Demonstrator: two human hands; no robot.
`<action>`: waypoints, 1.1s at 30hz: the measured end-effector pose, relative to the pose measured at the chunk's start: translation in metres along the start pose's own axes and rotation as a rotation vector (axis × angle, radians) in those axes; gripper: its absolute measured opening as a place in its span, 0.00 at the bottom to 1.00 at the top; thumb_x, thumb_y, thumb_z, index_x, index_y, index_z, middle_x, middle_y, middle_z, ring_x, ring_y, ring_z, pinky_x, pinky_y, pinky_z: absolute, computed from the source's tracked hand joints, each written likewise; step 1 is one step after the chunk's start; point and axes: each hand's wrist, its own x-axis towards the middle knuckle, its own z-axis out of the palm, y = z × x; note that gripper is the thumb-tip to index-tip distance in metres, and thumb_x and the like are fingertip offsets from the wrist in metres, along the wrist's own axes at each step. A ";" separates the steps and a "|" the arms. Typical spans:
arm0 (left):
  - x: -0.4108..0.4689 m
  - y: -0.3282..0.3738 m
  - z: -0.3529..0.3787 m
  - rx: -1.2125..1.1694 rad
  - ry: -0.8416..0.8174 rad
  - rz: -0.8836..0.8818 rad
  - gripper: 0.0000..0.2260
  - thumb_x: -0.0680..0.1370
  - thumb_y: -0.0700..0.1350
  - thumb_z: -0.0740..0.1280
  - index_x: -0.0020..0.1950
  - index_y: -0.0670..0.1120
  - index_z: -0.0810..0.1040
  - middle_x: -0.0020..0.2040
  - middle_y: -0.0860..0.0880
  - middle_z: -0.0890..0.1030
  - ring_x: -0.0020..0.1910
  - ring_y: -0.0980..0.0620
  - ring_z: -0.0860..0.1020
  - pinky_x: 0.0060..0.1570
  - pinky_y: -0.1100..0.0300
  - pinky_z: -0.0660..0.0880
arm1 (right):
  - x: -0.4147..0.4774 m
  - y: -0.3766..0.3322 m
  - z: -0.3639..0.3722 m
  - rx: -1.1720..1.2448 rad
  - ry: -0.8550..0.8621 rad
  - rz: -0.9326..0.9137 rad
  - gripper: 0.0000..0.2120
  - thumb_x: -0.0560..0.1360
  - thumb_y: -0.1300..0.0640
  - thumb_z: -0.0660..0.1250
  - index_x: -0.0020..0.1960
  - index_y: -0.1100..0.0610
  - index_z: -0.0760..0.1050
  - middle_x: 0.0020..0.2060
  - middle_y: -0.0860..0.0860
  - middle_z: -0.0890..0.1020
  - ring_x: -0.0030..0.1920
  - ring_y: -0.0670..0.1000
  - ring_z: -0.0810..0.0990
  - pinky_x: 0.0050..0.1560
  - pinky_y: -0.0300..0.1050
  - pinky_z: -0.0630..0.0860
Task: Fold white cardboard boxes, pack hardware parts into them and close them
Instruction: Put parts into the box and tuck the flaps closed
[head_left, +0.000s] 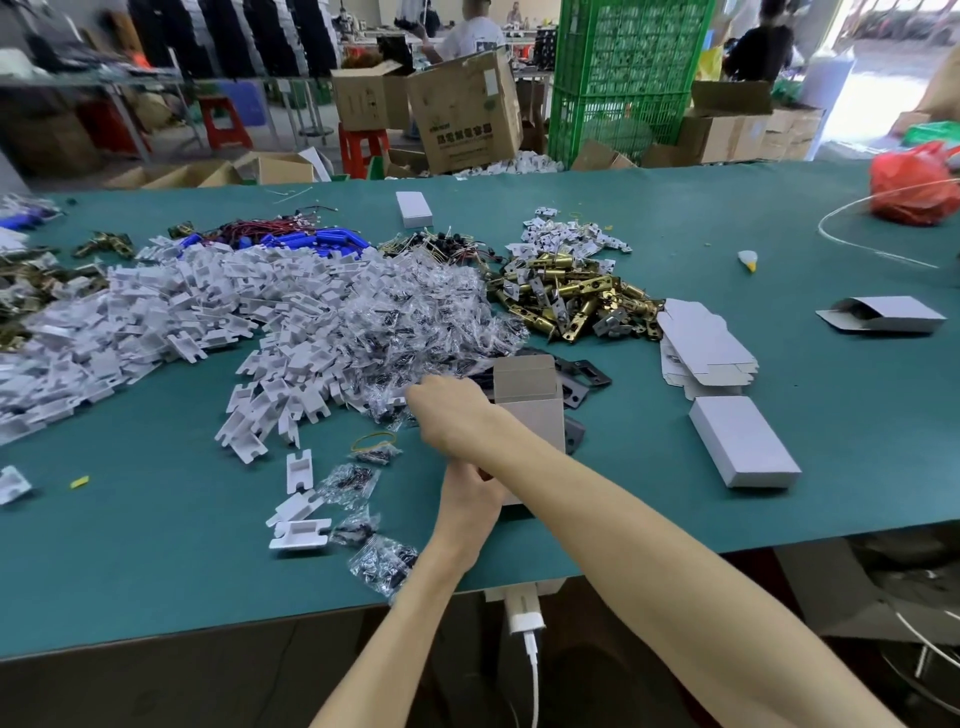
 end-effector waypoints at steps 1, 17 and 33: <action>0.000 0.000 0.001 0.009 0.010 -0.012 0.18 0.71 0.50 0.70 0.61 0.53 0.74 0.52 0.57 0.81 0.48 0.67 0.78 0.44 0.74 0.74 | 0.005 0.000 0.005 0.003 -0.028 0.018 0.13 0.78 0.69 0.60 0.60 0.61 0.74 0.56 0.58 0.76 0.59 0.62 0.77 0.46 0.54 0.69; 0.003 -0.003 0.003 0.184 -0.063 -0.028 0.16 0.84 0.35 0.64 0.51 0.57 0.68 0.48 0.54 0.75 0.49 0.55 0.74 0.48 0.66 0.73 | 0.008 -0.001 0.025 -0.005 -0.049 0.047 0.16 0.82 0.64 0.60 0.69 0.65 0.71 0.67 0.63 0.72 0.68 0.63 0.70 0.66 0.57 0.71; 0.002 0.001 0.000 -0.120 0.004 -0.024 0.15 0.78 0.42 0.76 0.63 0.47 0.78 0.51 0.59 0.86 0.51 0.61 0.83 0.47 0.68 0.77 | -0.044 0.029 -0.053 0.490 0.438 -0.025 0.09 0.83 0.64 0.62 0.59 0.60 0.79 0.57 0.55 0.80 0.53 0.54 0.81 0.58 0.51 0.79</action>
